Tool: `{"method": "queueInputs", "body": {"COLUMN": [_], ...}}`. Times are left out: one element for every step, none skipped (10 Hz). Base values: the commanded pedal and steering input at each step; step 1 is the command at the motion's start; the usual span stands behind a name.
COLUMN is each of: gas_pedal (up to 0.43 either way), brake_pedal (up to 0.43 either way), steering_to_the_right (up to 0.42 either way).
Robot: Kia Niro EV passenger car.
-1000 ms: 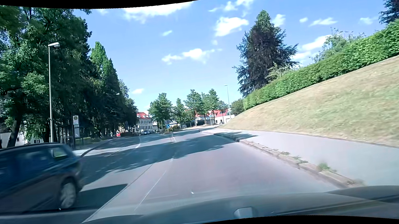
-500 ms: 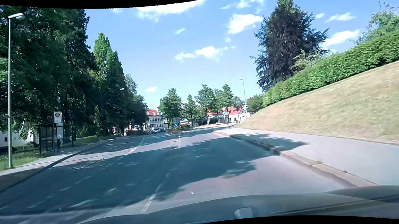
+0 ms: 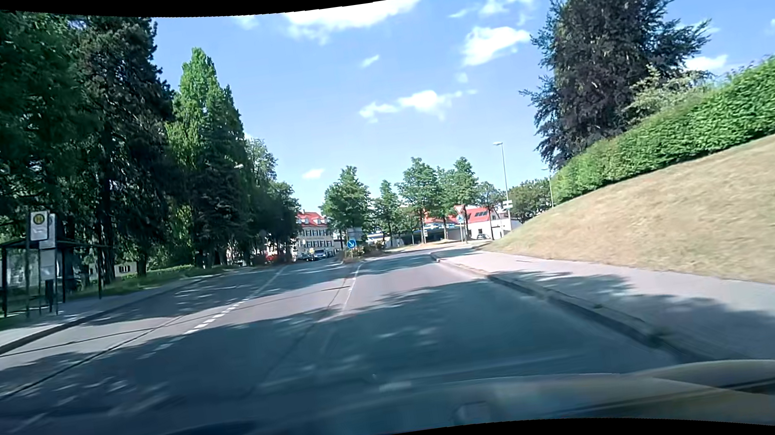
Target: Follow the waypoints while adhering to traffic rules and regulations
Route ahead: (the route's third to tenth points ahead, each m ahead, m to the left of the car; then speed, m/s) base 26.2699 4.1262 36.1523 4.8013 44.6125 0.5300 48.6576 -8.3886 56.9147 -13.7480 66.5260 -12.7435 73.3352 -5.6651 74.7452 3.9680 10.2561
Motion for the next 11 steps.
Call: {"method": "queueInputs", "body": {"gas_pedal": [0.000, 0.000, 0.000, 0.000, 0.000, 0.000, 0.000, 0.000, 0.000, 0.000, 0.000], "brake_pedal": [0.006, 0.006, 0.006, 0.006, 0.024, 0.049, 0.073, 0.073, 0.104, 0.140, 0.159], "steering_to_the_right": [-0.028, -0.028, -0.028, -0.027, -0.024, -0.020, -0.019, -0.016, -0.013, -0.010, -0.007]}}
